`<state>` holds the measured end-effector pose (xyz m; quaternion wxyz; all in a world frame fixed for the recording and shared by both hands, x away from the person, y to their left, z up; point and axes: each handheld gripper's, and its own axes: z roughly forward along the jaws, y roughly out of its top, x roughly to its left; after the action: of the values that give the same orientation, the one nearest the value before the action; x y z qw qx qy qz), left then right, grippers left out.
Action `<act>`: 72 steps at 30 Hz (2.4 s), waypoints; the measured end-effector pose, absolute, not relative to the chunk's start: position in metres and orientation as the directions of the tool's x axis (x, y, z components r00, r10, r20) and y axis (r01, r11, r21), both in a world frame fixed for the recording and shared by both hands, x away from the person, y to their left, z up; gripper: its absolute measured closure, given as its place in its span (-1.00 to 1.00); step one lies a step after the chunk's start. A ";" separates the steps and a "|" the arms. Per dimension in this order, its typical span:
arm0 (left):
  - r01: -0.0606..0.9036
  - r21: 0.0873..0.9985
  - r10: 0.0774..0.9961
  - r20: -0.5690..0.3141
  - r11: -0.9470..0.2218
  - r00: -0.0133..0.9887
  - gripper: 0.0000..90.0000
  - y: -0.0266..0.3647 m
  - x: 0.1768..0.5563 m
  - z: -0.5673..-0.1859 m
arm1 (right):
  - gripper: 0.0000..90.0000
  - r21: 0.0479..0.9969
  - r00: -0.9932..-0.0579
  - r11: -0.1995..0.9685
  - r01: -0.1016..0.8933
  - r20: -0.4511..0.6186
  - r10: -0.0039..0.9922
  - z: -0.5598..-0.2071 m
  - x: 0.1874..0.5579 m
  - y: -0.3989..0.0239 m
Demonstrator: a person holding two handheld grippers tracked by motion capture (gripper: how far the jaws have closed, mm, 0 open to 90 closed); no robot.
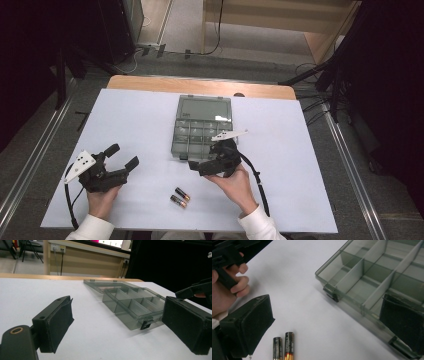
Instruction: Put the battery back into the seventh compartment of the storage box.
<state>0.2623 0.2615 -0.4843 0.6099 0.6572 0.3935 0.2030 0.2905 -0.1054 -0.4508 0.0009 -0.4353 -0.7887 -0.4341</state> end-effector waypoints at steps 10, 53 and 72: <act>0.270 0.961 0.764 -0.214 0.054 0.609 -0.79 0.261 0.262 -0.484 | -1.00 0.643 -0.659 0.327 0.692 0.378 0.650 -0.451 0.285 -0.090; 0.269 0.962 0.763 -0.214 0.055 0.610 -0.79 0.261 0.262 -0.484 | -0.16 0.363 -0.754 0.670 0.647 0.175 0.633 -0.476 0.266 -0.030; 0.268 0.962 0.763 -0.213 0.054 0.611 -0.79 0.261 0.262 -0.484 | 0.69 0.312 -0.784 0.724 0.615 0.151 0.602 -0.479 0.258 -0.017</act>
<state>0.2622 0.2611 -0.4843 0.6109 0.6574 0.3921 0.2024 0.2584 -0.0168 -0.4787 0.0198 -0.3278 -0.9282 -0.1749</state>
